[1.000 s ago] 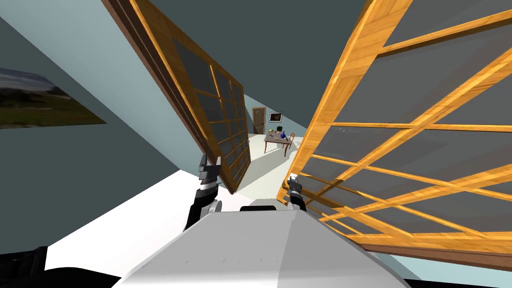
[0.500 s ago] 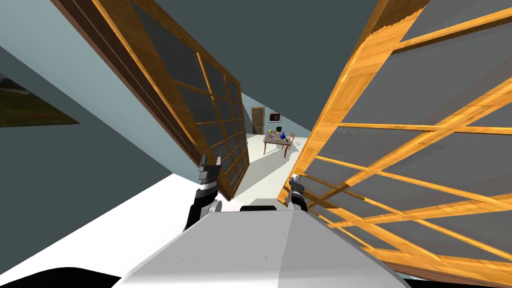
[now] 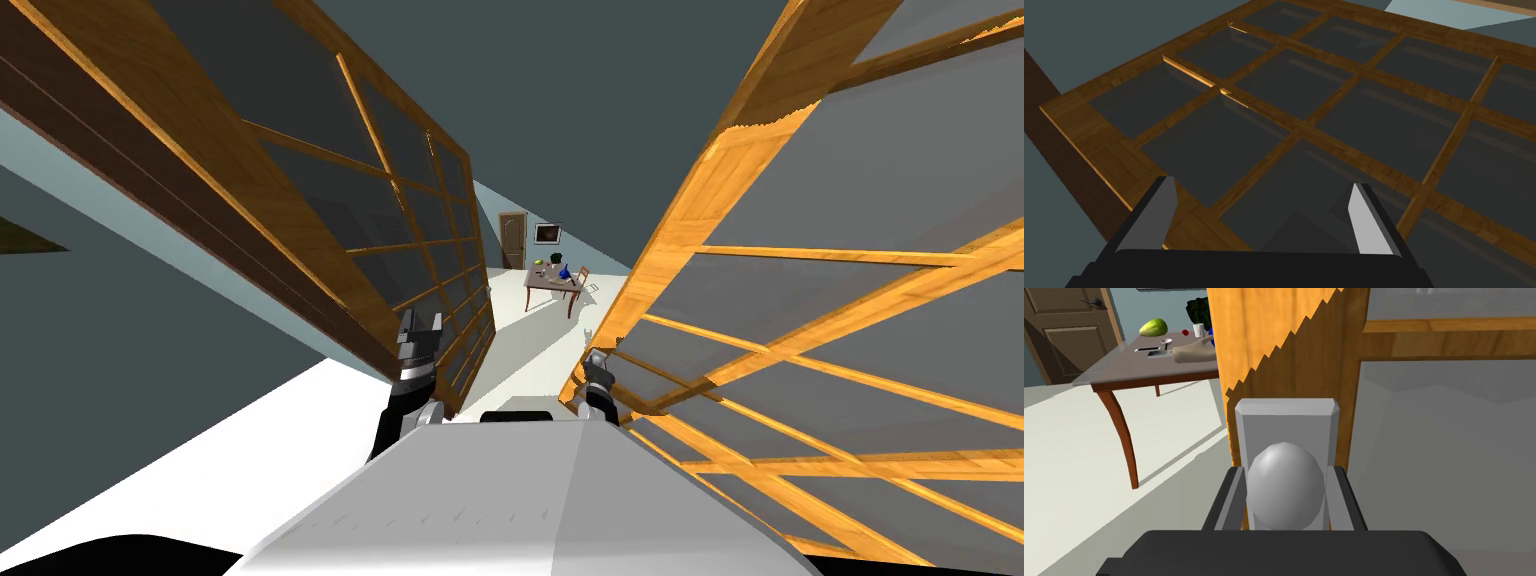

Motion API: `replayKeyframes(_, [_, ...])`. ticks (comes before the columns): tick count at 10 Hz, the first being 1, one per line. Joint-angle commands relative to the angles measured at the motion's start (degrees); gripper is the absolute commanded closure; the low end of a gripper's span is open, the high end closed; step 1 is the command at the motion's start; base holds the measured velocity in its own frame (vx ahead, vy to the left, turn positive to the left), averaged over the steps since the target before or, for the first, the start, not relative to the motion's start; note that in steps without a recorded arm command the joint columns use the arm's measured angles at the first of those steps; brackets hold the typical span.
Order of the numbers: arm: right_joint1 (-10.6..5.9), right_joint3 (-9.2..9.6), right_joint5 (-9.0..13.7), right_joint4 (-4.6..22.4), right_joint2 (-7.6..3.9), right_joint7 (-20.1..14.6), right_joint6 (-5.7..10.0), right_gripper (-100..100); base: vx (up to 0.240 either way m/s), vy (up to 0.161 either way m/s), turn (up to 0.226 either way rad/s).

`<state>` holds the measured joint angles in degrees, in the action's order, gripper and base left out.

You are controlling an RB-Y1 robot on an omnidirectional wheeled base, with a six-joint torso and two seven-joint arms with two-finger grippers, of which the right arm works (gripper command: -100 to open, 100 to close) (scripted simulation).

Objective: Push the door open

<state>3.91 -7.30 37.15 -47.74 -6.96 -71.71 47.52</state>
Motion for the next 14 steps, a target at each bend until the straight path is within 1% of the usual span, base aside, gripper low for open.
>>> replayKeyframes(1, [-0.38, -1.57, 0.7, 1.6, -0.68, -0.1, 1.13, 100, 0.202, -0.030, -0.039])
replayKeyframes(5, [-0.74, -3.70, 1.7, 2.3, -0.51, 0.7, 1.46, 100, 0.206, -0.009, -0.061])
replayKeyframes(7, [-0.85, -4.39, 2.1, 2.5, -0.46, 0.9, 1.57, 100, 0.206, -0.015, -0.050])
replayKeyframes(8, [-1.12, -3.86, 1.9, 3.2, -0.38, 0.5, 1.69, 100, 0.083, -0.011, -0.016])
replayKeyframes(9, [-1.21, -4.77, 2.4, 3.4, -0.69, 0.7, 1.90, 100, 0.131, -0.020, -0.034])
replayKeyframes(14, [-1.14, -7.60, 4.2, 4.1, -1.15, 1.4, 2.34, 100, 0.193, -0.044, -0.052])
